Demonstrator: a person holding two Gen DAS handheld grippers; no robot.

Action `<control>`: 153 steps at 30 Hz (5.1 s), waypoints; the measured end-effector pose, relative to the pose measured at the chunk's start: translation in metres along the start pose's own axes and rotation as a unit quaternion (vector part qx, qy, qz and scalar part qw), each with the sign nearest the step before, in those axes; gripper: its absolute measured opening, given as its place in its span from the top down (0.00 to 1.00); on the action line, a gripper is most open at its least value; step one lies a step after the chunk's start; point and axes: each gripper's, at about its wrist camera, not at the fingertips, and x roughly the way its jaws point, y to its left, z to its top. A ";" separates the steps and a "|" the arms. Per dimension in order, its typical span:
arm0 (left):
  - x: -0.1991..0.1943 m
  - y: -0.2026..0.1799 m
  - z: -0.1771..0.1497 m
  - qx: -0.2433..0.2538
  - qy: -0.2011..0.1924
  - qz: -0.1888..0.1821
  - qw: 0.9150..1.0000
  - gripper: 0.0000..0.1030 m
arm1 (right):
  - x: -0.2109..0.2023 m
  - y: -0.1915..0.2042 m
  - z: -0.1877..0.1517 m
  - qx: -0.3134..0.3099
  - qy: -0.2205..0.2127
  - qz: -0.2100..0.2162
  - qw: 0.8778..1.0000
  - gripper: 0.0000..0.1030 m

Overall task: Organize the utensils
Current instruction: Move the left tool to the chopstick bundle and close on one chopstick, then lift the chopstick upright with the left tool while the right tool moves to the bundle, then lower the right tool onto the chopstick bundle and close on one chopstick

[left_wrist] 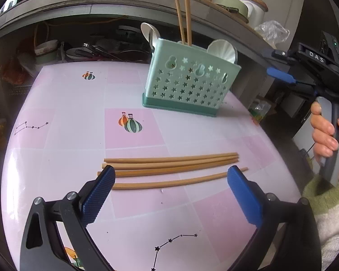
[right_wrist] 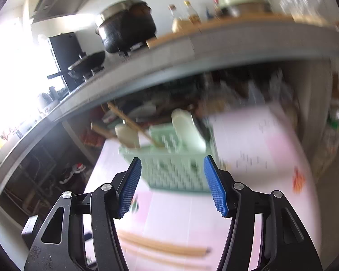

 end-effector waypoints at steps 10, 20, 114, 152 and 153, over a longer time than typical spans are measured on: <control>0.036 -0.034 -0.028 0.167 0.069 0.089 0.979 0.06 | 0.019 -0.010 -0.117 0.052 0.157 -0.061 0.984 0.46; 0.048 -0.020 -0.033 0.115 0.094 0.071 0.986 0.05 | 0.016 -0.025 -0.124 0.041 0.156 -0.106 0.981 0.44; -0.007 -0.034 0.052 0.134 0.034 -0.065 0.988 0.94 | 0.003 -0.024 -0.117 0.012 0.121 -0.056 0.991 0.49; -0.057 0.108 0.035 -0.132 -0.104 -0.037 0.985 0.94 | 0.153 0.144 -0.119 -0.422 0.239 0.018 0.875 0.66; -0.057 0.108 0.034 -0.133 -0.104 -0.038 0.985 0.94 | 0.157 0.147 -0.118 -0.428 0.242 0.017 0.871 0.67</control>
